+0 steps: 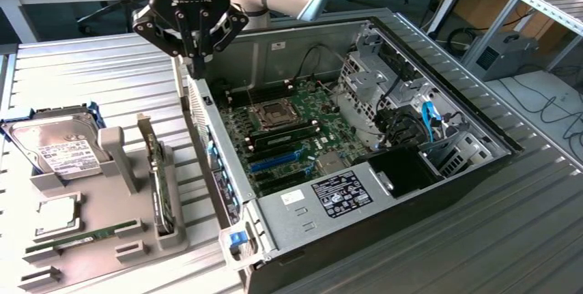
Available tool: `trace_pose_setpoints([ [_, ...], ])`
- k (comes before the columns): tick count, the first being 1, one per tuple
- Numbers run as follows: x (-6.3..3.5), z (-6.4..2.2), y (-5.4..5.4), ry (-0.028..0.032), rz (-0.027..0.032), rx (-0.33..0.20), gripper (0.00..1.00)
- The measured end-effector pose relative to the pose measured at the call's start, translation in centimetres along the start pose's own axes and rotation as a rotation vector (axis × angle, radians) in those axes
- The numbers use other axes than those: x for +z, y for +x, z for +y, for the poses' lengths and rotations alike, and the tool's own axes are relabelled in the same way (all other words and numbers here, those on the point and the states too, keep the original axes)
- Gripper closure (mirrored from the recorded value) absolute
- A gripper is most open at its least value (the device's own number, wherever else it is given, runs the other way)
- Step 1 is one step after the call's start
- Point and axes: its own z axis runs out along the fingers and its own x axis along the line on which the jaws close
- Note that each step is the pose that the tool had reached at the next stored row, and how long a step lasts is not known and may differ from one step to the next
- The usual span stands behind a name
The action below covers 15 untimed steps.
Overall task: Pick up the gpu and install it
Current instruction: 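Reach for the gpu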
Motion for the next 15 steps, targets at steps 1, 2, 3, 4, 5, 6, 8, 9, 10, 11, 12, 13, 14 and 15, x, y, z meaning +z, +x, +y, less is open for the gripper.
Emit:
trace_pose_setpoints([
  [1, 0.0, 0.0, 0.04, 0.0, 0.0, 0.0, 0.89],
  [2, 0.0, -0.01, 0.08, 0.0001, 0.0001, 0.0, 0.89],
  [3, 0.0, -0.01, 0.14, 0.0, 0.0, 0.0, 0.89],
  [4, -0.01, -0.01, 0.18, 0.0, 0.0, 0.0, 0.89],
  [5, -0.01, -0.02, 0.22, 0.0, 0.0, 0.0, 0.89],
  [6, -0.01, -0.02, 0.26, 0.0, 0.0, 0.0, 0.89],
  [8, -0.01, -0.03, 0.34, 0.0, 0.0, 0.0, 0.89],
  [9, -0.01, -0.03, 0.37, 0.0, 0.0, 0.0, 0.89],
  [10, -0.01, -0.03, 0.42, 0.0001, 0.0, 0.0, 0.89],
  [11, -0.02, -0.04, 0.46, 0.0001, 0.0001, 0.0, 0.89],
  [12, -0.02, -0.04, 0.5, 0.0001, 0.0, 0.0, 0.89],
  [13, -0.02, -0.04, 0.54, 0.0001, 0.0, 0.0, 0.89],
  [14, -0.02, -0.04, 0.57, 0.0001, 0.0, 0.0, 0.89],
  [15, -0.02, -0.05, 0.63, 0.0, 0.0, 0.0, 0.89],
])
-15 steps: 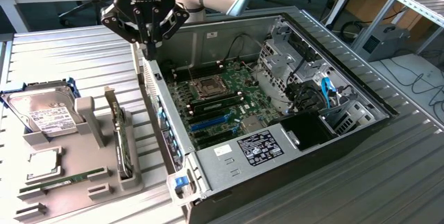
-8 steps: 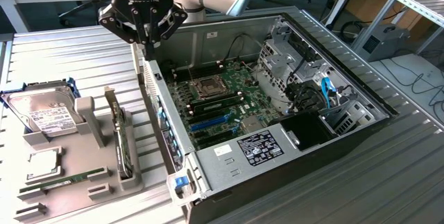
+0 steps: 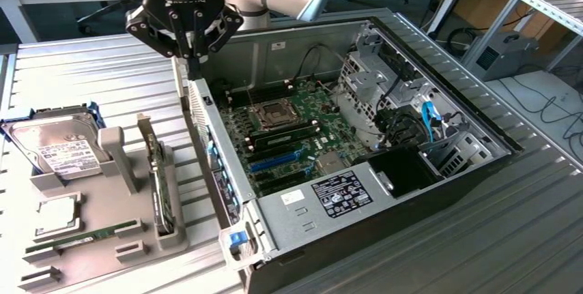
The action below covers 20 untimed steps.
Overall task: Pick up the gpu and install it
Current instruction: 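Reach for the gpu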
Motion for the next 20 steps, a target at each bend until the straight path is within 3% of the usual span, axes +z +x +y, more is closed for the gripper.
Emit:
trace_pose_setpoints([
  [20, -0.03, -0.08, 1.1, 0.0, 0.0, 0.0, 0.89],
])
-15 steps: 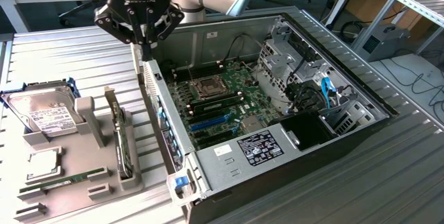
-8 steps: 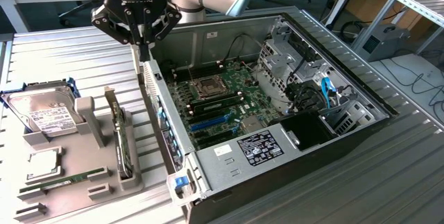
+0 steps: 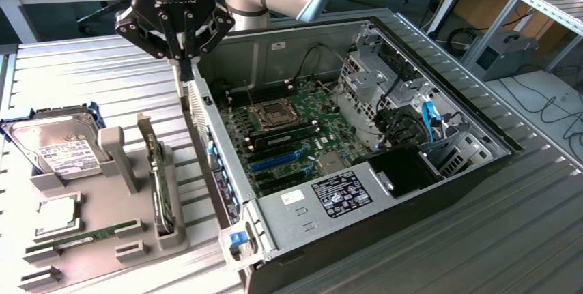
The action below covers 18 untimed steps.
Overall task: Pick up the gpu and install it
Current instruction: 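Reach for the gpu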
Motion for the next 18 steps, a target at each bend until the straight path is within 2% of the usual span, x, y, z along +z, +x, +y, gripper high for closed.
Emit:
trace_pose_setpoints([
  [18, -0.02, -0.06, 0.85, 0.0, 0.0, 0.0, 0.89],
])
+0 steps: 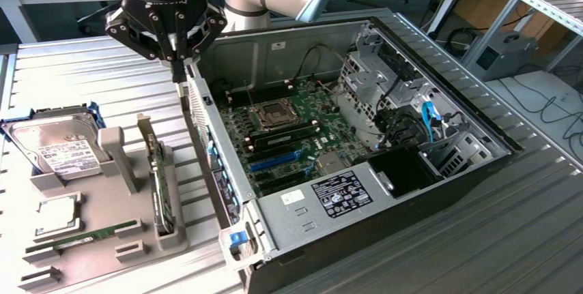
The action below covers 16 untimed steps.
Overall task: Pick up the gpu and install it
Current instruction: 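Reach for the gpu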
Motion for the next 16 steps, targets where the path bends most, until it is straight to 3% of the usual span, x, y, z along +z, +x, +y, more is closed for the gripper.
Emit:
trace_pose_setpoints([
  [16, -0.01, -0.03, 0.43, 0.0, 0.0, 0.0, 0.89],
])
